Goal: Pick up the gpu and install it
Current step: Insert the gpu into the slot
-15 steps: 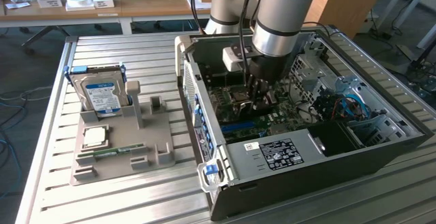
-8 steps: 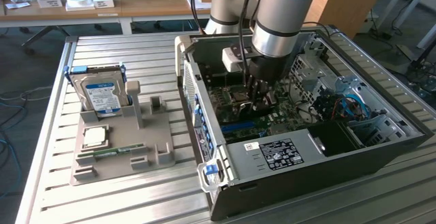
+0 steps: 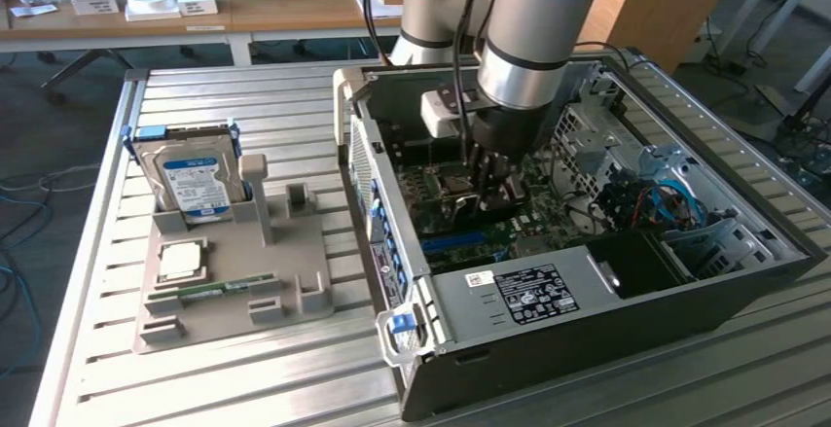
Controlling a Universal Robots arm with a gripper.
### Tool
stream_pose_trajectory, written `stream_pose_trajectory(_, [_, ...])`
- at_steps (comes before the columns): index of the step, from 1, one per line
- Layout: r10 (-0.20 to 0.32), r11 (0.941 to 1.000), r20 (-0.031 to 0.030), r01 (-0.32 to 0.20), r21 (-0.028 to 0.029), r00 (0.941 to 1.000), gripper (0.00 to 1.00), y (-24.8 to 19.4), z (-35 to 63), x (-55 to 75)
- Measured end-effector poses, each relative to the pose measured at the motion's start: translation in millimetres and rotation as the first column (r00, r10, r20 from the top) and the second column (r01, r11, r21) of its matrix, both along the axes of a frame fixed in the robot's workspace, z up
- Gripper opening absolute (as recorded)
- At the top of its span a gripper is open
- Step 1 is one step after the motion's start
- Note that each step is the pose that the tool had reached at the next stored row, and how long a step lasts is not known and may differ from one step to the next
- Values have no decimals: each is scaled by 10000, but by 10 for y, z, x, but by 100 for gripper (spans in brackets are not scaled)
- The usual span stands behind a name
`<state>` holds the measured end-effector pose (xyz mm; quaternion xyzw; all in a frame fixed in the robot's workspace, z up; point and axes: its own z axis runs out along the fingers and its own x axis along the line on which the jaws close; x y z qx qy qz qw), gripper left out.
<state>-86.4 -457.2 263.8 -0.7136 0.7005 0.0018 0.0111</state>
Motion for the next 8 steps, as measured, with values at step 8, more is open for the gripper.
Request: stream_pose_trajectory(8, [0, 10000, 0, 0, 0, 10000, 27, 0, 0, -26])
